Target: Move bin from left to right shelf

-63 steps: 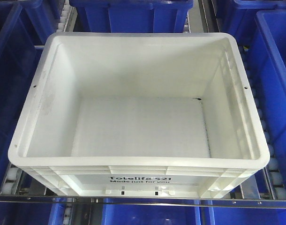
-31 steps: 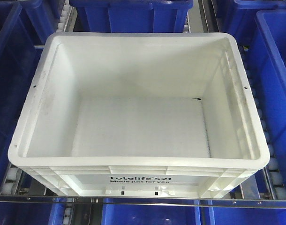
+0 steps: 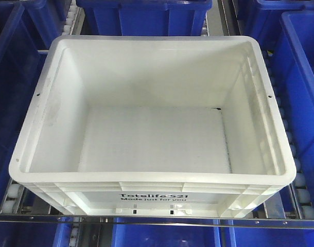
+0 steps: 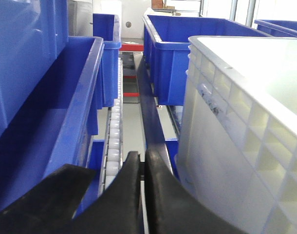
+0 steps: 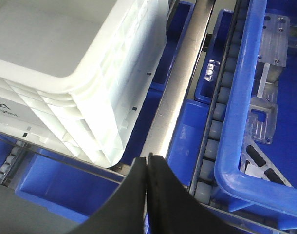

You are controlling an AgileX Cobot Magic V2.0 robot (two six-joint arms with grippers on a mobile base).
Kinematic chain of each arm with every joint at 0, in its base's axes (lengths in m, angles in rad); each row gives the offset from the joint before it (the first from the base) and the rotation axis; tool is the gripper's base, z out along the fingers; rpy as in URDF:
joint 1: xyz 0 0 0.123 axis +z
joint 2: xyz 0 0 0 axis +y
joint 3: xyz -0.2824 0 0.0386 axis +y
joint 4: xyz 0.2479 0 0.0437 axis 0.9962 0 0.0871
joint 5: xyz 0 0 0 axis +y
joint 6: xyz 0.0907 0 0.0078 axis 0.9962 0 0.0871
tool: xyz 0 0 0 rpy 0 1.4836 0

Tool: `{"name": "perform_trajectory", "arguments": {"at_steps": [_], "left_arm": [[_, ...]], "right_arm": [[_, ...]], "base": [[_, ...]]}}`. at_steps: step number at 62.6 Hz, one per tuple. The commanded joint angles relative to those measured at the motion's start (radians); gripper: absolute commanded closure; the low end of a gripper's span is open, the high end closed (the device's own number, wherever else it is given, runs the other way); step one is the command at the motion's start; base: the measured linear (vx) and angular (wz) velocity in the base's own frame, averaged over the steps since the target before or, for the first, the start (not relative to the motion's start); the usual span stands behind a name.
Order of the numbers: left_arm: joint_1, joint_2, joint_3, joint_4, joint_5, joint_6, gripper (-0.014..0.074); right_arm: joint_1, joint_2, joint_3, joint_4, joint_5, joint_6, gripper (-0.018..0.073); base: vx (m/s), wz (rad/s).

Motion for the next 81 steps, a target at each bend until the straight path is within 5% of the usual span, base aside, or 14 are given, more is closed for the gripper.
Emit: {"name": "perform_trajectory", "arguments": {"at_steps": [1, 65, 73, 81], "left_arm": [[0.023, -0.012, -0.026, 0.0, -0.081, -0.012, 0.0594], [0.051, -0.01, -0.027, 0.0, -0.075, -0.012, 0.0594], [0.051, -0.01, -0.027, 0.0, -0.075, -0.012, 0.0594], [0.051, -0.01, -0.027, 0.0, -0.075, -0.012, 0.0594]], "right_arm": [[-0.004, 0.015, -0.02, -0.005, -0.059, -0.008, 0.0568], [-0.004, 0.015, -0.02, -0.005, -0.065, -0.008, 0.0568], [-0.01, -0.013, -0.012, -0.024, -0.145, -0.012, 0.0568], [-0.088, -0.086, 0.115, -0.051, -0.397, -0.019, 0.0568]], "base": [[0.0, 0.0], [0.0, 0.0], [0.0, 0.0], [0.0, 0.0]]}}
